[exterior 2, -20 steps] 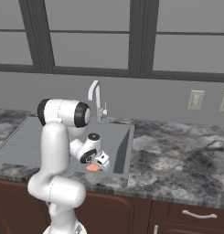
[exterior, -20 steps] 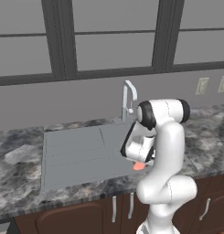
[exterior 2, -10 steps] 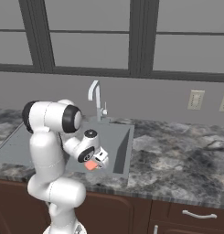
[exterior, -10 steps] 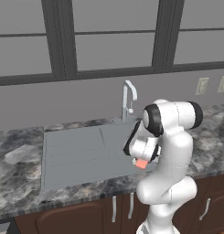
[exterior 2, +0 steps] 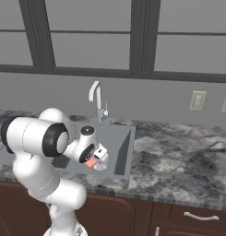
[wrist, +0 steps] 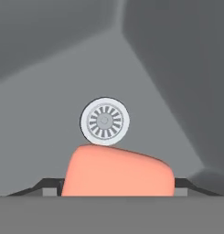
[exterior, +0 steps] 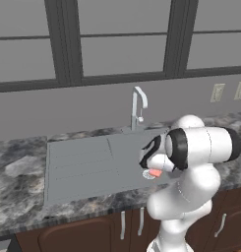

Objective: Pick up the bar soap and bar soap from the sink, and place them back in the cabinet, and close the cabinet doors.

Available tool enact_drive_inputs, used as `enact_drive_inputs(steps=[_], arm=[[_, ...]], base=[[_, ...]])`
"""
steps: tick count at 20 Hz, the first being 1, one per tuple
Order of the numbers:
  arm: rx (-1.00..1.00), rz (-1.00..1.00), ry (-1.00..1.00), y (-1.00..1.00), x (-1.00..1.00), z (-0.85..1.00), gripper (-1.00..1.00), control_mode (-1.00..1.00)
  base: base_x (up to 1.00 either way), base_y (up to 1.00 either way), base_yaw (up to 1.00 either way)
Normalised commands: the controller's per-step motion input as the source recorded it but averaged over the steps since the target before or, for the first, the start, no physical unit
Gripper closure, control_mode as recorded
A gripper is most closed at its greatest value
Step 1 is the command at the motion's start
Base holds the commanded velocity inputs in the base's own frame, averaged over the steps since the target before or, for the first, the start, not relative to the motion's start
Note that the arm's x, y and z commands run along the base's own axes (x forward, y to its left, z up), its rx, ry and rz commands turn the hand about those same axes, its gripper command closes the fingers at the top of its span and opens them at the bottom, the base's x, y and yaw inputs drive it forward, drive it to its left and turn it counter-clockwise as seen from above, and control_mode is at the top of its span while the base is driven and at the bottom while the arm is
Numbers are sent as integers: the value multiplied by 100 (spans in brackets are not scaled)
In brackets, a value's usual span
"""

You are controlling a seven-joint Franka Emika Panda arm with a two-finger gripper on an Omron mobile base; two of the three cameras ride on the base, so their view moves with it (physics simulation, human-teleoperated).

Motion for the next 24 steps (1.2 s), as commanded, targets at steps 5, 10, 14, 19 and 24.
enact_drive_inputs(steps=[5,10,14,19,24], arm=[[0,1,0,0,11,78,100,-100],[0,4,0,0,0,68,100,-100],[0,7,0,0,-18,54,100,-100],[0,13,0,-1,-37,52,100,-100],[0,15,0,0,-37,54,100,-100]], base=[[0,0,0],[0,0,0],[0,0,0],[0,0,0],[0,0,0]])
